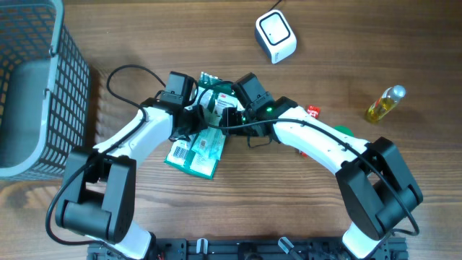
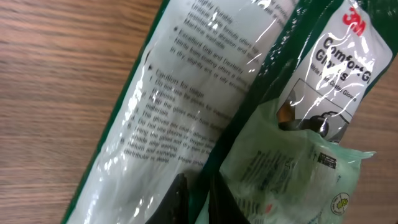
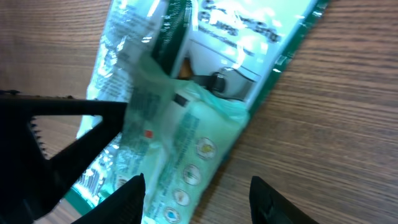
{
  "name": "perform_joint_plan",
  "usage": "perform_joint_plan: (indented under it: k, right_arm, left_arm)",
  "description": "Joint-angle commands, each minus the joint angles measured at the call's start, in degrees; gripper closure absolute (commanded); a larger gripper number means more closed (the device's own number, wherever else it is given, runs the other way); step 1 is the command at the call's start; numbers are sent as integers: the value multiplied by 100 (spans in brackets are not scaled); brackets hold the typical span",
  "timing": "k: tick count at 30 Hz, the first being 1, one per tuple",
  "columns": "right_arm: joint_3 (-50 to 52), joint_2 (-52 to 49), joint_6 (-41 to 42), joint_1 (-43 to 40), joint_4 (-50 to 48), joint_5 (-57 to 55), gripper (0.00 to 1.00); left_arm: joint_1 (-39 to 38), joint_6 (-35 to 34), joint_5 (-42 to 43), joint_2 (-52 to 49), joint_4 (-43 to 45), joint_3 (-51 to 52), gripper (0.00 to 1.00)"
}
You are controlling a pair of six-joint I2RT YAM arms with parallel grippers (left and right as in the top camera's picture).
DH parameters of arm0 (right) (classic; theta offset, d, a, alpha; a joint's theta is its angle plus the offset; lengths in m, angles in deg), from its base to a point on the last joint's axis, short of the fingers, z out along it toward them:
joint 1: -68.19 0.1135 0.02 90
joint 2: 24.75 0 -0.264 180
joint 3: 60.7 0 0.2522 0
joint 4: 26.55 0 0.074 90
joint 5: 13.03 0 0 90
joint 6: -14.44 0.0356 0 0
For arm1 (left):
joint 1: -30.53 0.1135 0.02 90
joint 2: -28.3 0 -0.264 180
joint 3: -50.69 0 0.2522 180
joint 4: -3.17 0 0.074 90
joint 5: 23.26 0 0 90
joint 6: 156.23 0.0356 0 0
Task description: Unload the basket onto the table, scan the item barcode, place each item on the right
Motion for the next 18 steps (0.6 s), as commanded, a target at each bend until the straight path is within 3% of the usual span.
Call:
perform_joint_plan:
  k: [1,8,11,18]
  right_arm:
    - [66,-68,-7,35,9,205,46]
    - [90,-72,11,33,-74,94,46]
    - [90,-72,4,33,-267,94,42]
    - [90,-120,0,33,-365,-37,36]
  left_arm:
    - [20,87,-74,2,-170,-63,96]
    - [173,92,-74,640,-619,-282,96]
    - [173,573,776,713,-654,-286,95]
    - [173,564,946,597,-1178,-282,95]
